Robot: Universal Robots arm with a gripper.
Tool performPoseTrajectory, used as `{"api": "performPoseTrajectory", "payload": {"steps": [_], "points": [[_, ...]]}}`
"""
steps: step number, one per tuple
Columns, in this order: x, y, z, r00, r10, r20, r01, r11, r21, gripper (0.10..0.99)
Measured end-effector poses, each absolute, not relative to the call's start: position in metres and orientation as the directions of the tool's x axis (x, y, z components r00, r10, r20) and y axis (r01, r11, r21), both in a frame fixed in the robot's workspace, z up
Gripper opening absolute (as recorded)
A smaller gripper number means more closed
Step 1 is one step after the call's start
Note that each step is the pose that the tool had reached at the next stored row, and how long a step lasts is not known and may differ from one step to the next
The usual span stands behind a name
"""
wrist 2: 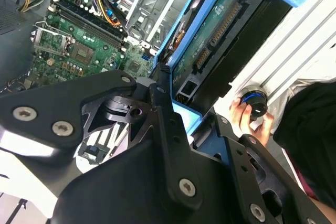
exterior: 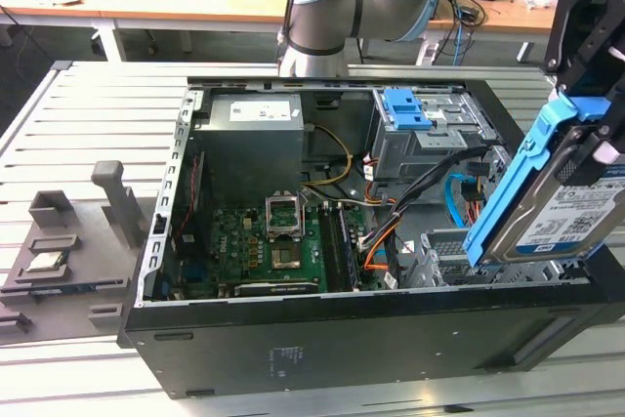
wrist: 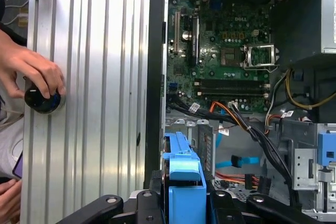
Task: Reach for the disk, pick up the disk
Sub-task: 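Pick up the disk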
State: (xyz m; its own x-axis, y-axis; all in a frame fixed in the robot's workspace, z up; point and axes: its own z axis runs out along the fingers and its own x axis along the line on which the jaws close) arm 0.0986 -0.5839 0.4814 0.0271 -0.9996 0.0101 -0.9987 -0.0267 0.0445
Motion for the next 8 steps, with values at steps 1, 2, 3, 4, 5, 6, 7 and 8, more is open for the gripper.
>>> {"api": "performPoseTrajectory", "payload": {"steps": [1, 2, 3, 4, 5, 6, 7, 8], "points": [[0.099, -0.583, 0.48, 0.027, -1.0, 0.01, -0.999, -0.027, 0.045, 0.365], [0.099, -0.582, 0.48, 0.027, -1.0, 0.01, -0.999, -0.027, 0.045, 0.365], [0.099, -0.581, 0.479, 0.027, -1.0, 0.01, -0.999, -0.027, 0.045, 0.365], [0.099, -0.578, 0.478, 0.027, -1.0, 0.012, -0.999, -0.027, 0.045, 0.365], [0.099, -0.576, 0.477, 0.027, -1.0, 0.013, -0.999, -0.027, 0.045, 0.365], [0.099, -0.573, 0.475, 0.027, -0.999, 0.017, -0.999, -0.026, 0.045, 0.365], [0.099, -0.572, 0.475, 0.027, -0.999, 0.019, -0.999, -0.026, 0.045, 0.365], [0.099, -0.57, 0.474, 0.027, -0.999, 0.02, -0.999, -0.026, 0.045, 0.365]]}}
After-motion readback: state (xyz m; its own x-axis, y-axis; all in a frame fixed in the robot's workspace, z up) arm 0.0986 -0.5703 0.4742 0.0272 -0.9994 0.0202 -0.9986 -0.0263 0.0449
